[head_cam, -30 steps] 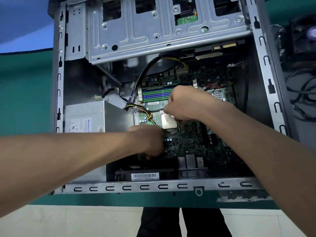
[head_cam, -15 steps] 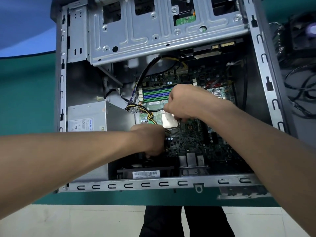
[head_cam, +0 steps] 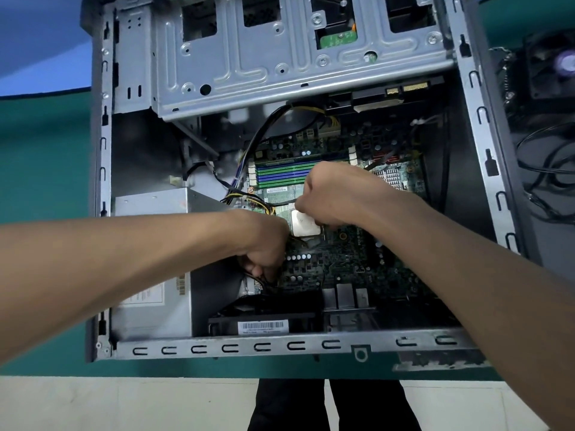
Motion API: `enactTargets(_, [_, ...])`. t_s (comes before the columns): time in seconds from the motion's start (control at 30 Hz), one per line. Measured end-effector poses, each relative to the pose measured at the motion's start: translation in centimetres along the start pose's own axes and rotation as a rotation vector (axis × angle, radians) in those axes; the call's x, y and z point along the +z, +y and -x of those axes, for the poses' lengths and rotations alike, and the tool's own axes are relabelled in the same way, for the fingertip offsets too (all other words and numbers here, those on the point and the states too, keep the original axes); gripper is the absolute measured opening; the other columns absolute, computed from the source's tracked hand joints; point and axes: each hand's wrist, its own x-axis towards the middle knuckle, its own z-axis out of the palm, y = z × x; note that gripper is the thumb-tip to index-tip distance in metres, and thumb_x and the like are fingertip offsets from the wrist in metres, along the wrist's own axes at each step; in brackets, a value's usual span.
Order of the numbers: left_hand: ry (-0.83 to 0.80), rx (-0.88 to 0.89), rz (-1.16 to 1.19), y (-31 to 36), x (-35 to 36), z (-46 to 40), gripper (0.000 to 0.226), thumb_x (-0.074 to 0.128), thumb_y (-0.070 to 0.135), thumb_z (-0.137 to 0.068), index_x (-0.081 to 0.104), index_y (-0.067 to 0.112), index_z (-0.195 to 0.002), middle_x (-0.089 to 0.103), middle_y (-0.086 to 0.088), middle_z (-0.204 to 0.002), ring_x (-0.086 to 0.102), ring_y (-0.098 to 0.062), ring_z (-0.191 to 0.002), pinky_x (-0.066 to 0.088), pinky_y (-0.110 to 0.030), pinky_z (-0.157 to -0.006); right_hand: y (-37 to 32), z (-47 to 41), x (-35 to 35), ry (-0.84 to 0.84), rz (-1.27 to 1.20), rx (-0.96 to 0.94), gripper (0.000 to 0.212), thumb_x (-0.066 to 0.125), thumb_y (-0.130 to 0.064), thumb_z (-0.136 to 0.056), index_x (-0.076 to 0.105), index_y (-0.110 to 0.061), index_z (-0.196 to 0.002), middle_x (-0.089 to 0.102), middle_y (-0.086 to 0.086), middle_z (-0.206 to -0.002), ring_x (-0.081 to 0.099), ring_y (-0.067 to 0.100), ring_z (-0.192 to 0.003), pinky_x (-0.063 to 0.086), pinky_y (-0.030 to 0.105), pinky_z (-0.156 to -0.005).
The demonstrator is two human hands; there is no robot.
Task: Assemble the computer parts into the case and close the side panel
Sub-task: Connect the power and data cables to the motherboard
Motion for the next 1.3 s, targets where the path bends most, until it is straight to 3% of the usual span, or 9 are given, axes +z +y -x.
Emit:
enactTargets(0.33, [-0.048,0.098,-0.038,0.0,0.4,-0.3,0.040,0.057,0.013,-0.092,0.052,0.010,-0.052,0.047,0.010,-0.030,0.046,-0.010,-0.050,0.039,-0.017,-0.056,0.3,-0.8,0.7,-0.017,-0.030,-0.034,0.027,0.055,-0.023,-0.085,0.066,-0.003,-0.100,0.070,0.011,-0.103,0.049,0.017,-0.062,0.038,0.028,-0.061])
enactTargets(0.47, [0.029,0.206,-0.199,0.5,0.7,1.0,0.026,0.052,0.014,-0.094,0.071,-0.002,-0.086,0.074,-0.002,-0.081,0.060,-0.018,-0.078,0.032,-0.007,-0.050,0.2,-0.7,0.5,-0.026,-0.007,-0.047,0.028,0.053,-0.026,-0.086,0.068,-0.006,-0.098,0.072,0.009,-0.098,0.054,0.019,-0.063,0.041,0.028,-0.061])
enactTargets(0.57, [0.005,0.130,-0.070,0.7,0.8,0.4,0.036,0.052,0.011,-0.093,0.057,0.008,-0.057,0.056,0.009,-0.039,0.052,-0.010,-0.056,0.033,-0.008,-0.042,0.3,-0.6,0.4,-0.028,-0.009,-0.042,0.027,0.053,-0.025,-0.086,0.069,-0.005,-0.096,0.072,0.009,-0.097,0.054,0.020,-0.062,0.042,0.027,-0.061])
enactTargets(0.7, [0.094,0.077,0.117,0.8,1.3,0.9,0.010,0.056,0.009,-0.092,0.063,0.002,-0.092,0.070,-0.007,-0.091,0.056,-0.014,-0.057,0.039,-0.012,-0.045,0.2,-0.6,0.3,-0.032,-0.025,-0.032,0.023,0.053,-0.021,-0.085,0.069,-0.006,-0.091,0.074,0.008,-0.089,0.058,0.020,-0.062,0.045,0.026,-0.061])
enactTargets(0.77, [0.207,0.061,0.021,0.9,1.7,1.7,0.013,0.057,0.010,-0.089,0.064,0.003,-0.098,0.060,-0.004,-0.077,0.050,-0.013,-0.059,0.045,-0.019,-0.057,0.2,-0.6,0.3,-0.034,-0.026,-0.030,0.022,0.053,-0.020,-0.084,0.069,-0.007,-0.092,0.074,0.006,-0.087,0.059,0.020,-0.062,0.044,0.026,-0.061])
enactTargets(0.83, [0.282,0.032,-0.040,1.2,2.0,2.0,0.008,0.054,0.010,-0.088,0.056,0.008,-0.081,0.045,0.000,-0.066,0.050,-0.017,-0.072,0.049,-0.029,-0.069,0.2,-0.6,0.3,-0.034,-0.025,-0.032,0.023,0.053,-0.021,-0.084,0.070,-0.007,-0.091,0.075,0.005,-0.085,0.061,0.021,-0.064,0.044,0.025,-0.061])
enactTargets(1.0, [0.365,-0.022,0.055,1.3,2.7,2.3,0.025,0.050,0.011,-0.087,0.036,0.011,-0.067,0.041,0.002,-0.071,0.056,-0.023,-0.090,0.043,-0.030,-0.066,0.4,-0.7,0.4,-0.027,-0.030,-0.050,0.025,0.053,-0.025,-0.086,0.067,-0.004,-0.089,0.074,0.007,-0.090,0.055,0.020,-0.061,0.043,0.026,-0.061])
enactTargets(1.13, [0.390,-0.047,0.094,1.5,2.9,2.1,0.028,0.051,0.011,-0.087,0.036,0.013,-0.063,0.041,0.002,-0.067,0.051,-0.021,-0.079,0.043,-0.029,-0.066,0.3,-0.7,0.4,-0.029,-0.024,-0.063,0.015,0.053,-0.023,-0.085,0.062,-0.015,-0.077,0.074,0.008,-0.089,0.058,0.021,-0.062,0.047,0.027,-0.062])
enactTargets(1.3, [0.399,-0.031,0.158,1.7,3.3,2.1,0.006,0.053,0.016,-0.087,0.049,0.014,-0.084,0.061,-0.005,-0.102,0.061,-0.026,-0.105,0.043,-0.030,-0.070,0.1,-0.5,0.2,-0.027,-0.037,-0.048,0.024,0.053,-0.025,-0.086,0.068,-0.006,-0.087,0.074,0.005,-0.080,0.069,0.023,-0.071,0.052,0.029,-0.066])
